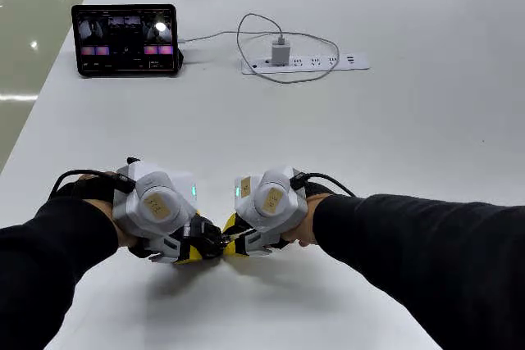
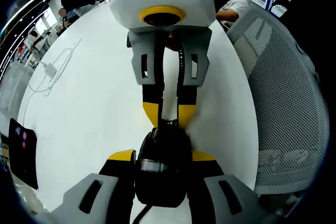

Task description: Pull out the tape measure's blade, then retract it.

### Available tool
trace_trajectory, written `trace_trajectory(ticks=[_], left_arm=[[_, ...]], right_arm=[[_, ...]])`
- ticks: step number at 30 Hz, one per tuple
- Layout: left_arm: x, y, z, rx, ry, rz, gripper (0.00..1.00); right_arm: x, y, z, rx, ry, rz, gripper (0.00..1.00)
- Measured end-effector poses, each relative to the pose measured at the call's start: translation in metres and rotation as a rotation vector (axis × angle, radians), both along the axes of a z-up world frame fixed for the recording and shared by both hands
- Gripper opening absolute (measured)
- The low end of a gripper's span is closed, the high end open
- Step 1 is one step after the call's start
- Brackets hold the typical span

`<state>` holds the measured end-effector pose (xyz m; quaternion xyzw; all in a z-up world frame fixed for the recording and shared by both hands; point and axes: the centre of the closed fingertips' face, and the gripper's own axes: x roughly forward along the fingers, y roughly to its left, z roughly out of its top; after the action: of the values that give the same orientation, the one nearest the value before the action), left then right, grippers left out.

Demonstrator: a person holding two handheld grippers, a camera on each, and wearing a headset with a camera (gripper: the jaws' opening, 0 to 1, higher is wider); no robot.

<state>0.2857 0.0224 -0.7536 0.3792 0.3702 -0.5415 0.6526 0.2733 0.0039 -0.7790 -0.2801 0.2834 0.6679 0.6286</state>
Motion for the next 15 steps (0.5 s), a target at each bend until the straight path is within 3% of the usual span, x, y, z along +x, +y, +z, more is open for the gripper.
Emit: trace_trajectory(ticks=[4,15], left_arm=[[-0.0003,-0.0003,-0.0002,-0.001,0.000,-0.002,0.33],[-0.0002,0.0006,0.0006,-0.015,0.000,0.001,0.33]], right_arm=[[-0.0006,-0.0002,-0.0005,-0.010,-0.027,0.026,0.09],[-0.0001,-0.0025,-0.0002,-0.016,0.000,0.004,0.08]])
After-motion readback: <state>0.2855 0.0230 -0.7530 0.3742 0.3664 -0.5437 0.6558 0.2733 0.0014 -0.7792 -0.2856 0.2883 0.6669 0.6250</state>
